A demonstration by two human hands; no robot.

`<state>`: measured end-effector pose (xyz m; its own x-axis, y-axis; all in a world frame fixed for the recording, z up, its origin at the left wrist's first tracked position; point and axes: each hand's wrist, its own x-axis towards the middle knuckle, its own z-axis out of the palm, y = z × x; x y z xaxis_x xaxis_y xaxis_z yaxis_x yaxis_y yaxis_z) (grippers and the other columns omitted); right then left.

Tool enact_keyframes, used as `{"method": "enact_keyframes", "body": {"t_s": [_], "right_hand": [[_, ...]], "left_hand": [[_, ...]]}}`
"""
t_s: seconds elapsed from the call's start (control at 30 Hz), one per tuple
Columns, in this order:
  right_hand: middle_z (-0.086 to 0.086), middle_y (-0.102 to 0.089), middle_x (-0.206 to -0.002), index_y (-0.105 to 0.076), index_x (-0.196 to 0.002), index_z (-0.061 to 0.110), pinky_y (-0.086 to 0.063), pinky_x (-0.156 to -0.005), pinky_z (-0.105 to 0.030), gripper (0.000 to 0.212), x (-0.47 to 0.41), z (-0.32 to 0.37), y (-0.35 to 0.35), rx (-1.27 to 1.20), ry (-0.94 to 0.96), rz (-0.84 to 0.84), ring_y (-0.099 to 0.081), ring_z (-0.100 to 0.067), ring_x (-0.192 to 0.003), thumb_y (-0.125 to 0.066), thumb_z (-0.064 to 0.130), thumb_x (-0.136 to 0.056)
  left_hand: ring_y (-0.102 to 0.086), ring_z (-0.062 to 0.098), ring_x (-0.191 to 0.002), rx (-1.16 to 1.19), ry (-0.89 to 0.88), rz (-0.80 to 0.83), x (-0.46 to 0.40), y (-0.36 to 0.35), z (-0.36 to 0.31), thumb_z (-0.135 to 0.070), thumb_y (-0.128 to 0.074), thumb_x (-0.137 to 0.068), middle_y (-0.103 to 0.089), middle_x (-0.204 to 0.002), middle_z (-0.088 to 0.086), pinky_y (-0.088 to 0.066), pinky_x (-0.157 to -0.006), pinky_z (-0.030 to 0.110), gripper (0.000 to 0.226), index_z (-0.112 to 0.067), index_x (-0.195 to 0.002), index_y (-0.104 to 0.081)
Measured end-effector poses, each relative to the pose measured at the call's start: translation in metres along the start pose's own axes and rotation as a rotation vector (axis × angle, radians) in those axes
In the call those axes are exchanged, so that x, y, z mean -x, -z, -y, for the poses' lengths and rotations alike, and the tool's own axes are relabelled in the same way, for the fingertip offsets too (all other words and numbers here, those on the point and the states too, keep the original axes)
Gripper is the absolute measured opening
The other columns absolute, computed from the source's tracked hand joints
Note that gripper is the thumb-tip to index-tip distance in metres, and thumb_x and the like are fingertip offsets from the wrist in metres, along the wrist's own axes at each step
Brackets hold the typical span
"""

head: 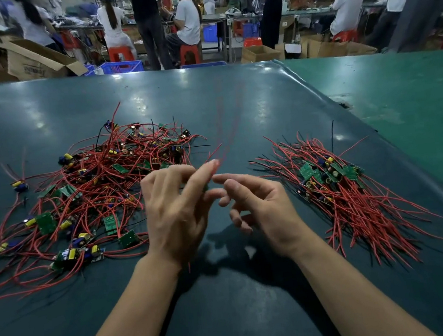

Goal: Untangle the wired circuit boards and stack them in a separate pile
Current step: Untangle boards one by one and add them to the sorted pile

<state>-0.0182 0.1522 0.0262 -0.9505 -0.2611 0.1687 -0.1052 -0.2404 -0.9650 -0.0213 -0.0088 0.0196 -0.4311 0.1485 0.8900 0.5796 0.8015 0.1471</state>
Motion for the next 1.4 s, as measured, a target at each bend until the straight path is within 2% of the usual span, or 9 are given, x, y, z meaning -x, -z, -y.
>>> {"method": "enact_keyframes", "body": {"t_s": [0.13, 0.23, 0.4, 0.6, 0.73, 0.87, 1.0, 1.17, 1.4], "right_hand": [[0.003, -0.060, -0.062, -0.079, -0.081, 0.023, -0.033, -0.043, -0.016, 0.010, -0.002, -0.001, 0.000, -0.086, -0.043, -0.112, -0.047, -0.008, -0.045, -0.071, 0.029, -0.077], [0.002, -0.061, -0.061, -0.077, -0.074, 0.018, -0.030, -0.040, -0.016, 0.012, -0.005, 0.001, 0.003, -0.096, -0.062, -0.213, -0.046, -0.008, -0.043, -0.071, 0.014, -0.084], [0.001, -0.063, -0.062, -0.075, -0.071, 0.021, -0.031, -0.043, -0.018, 0.020, -0.006, -0.001, 0.004, -0.108, -0.065, -0.236, -0.048, -0.008, -0.046, -0.070, 0.010, -0.087], [-0.004, -0.061, -0.061, -0.070, -0.067, 0.016, -0.036, -0.044, -0.019, 0.022, -0.010, -0.008, 0.003, 0.045, 0.012, -0.323, -0.046, -0.010, -0.048, -0.072, 0.007, -0.086], [0.008, -0.055, -0.054, -0.063, -0.062, 0.018, -0.037, -0.049, -0.017, 0.028, -0.012, -0.013, 0.003, 0.258, 0.145, -0.361, -0.044, -0.005, -0.048, -0.073, 0.008, -0.086], [0.006, -0.052, -0.052, -0.064, -0.061, 0.017, -0.033, -0.048, -0.020, 0.028, -0.014, -0.014, 0.006, 0.185, 0.113, -0.383, -0.040, -0.010, -0.048, -0.072, 0.011, -0.087], [0.001, -0.053, -0.052, -0.067, -0.062, 0.015, -0.033, -0.043, -0.019, 0.025, -0.020, -0.013, 0.010, 0.046, 0.098, -0.538, -0.040, -0.009, -0.044, -0.073, 0.008, -0.085], [0.004, -0.054, -0.051, -0.065, -0.059, 0.016, -0.030, -0.040, -0.018, 0.029, -0.026, -0.010, 0.023, -0.067, 0.086, -0.730, -0.037, -0.006, -0.041, -0.073, 0.008, -0.086], [0.002, -0.056, -0.060, -0.063, -0.060, 0.020, -0.036, -0.057, -0.030, 0.029, -0.027, -0.009, 0.035, -0.003, 0.209, -0.932, -0.045, -0.014, -0.055, -0.072, 0.016, -0.087]], "left_hand": [[-0.052, 0.028, -0.076, -0.019, -0.069, 0.185, -0.004, -0.006, -0.002, -0.049, -0.049, -0.094, -0.056, -0.082, 0.008, -0.041, -0.074, 0.041, 0.052, -0.015, -0.131, -0.061], [-0.050, 0.026, -0.081, 0.005, -0.034, 0.238, 0.000, -0.008, -0.003, -0.043, -0.055, -0.092, -0.060, -0.088, 0.008, -0.041, -0.074, 0.041, 0.055, -0.006, -0.132, -0.060], [-0.060, 0.030, -0.081, 0.042, 0.043, 0.207, 0.005, -0.008, -0.003, -0.035, -0.060, -0.092, -0.068, -0.093, 0.005, -0.044, -0.073, 0.044, 0.033, -0.007, -0.108, -0.071], [-0.058, 0.029, -0.078, -0.039, 0.147, 0.268, 0.008, -0.008, -0.005, -0.042, -0.054, -0.092, -0.069, -0.086, 0.003, -0.042, -0.071, 0.041, 0.038, -0.010, -0.100, -0.073], [-0.057, 0.029, -0.075, -0.033, 0.177, 0.295, 0.008, -0.010, -0.007, -0.043, -0.051, -0.092, -0.068, -0.082, 0.003, -0.042, -0.069, 0.042, 0.041, -0.009, -0.098, -0.072], [-0.057, 0.030, -0.076, 0.044, 0.171, 0.265, 0.008, -0.011, -0.004, -0.039, -0.061, -0.090, -0.068, -0.082, 0.004, -0.045, -0.071, 0.046, 0.034, -0.008, -0.096, -0.072], [-0.057, 0.029, -0.075, 0.039, 0.139, 0.236, 0.008, -0.013, -0.007, -0.035, -0.069, -0.087, -0.068, -0.081, 0.001, -0.045, -0.072, 0.047, 0.027, -0.009, -0.093, -0.072], [-0.056, 0.028, -0.076, 0.057, 0.095, 0.236, 0.009, -0.013, -0.004, -0.042, -0.063, -0.089, -0.068, -0.082, -0.002, -0.043, -0.071, 0.044, 0.032, -0.011, -0.093, -0.073], [-0.054, 0.026, -0.076, 0.098, 0.047, 0.208, 0.009, -0.011, 0.002, -0.040, -0.065, -0.088, -0.067, -0.081, -0.002, -0.044, -0.069, 0.042, 0.032, -0.010, -0.094, -0.073]]}}
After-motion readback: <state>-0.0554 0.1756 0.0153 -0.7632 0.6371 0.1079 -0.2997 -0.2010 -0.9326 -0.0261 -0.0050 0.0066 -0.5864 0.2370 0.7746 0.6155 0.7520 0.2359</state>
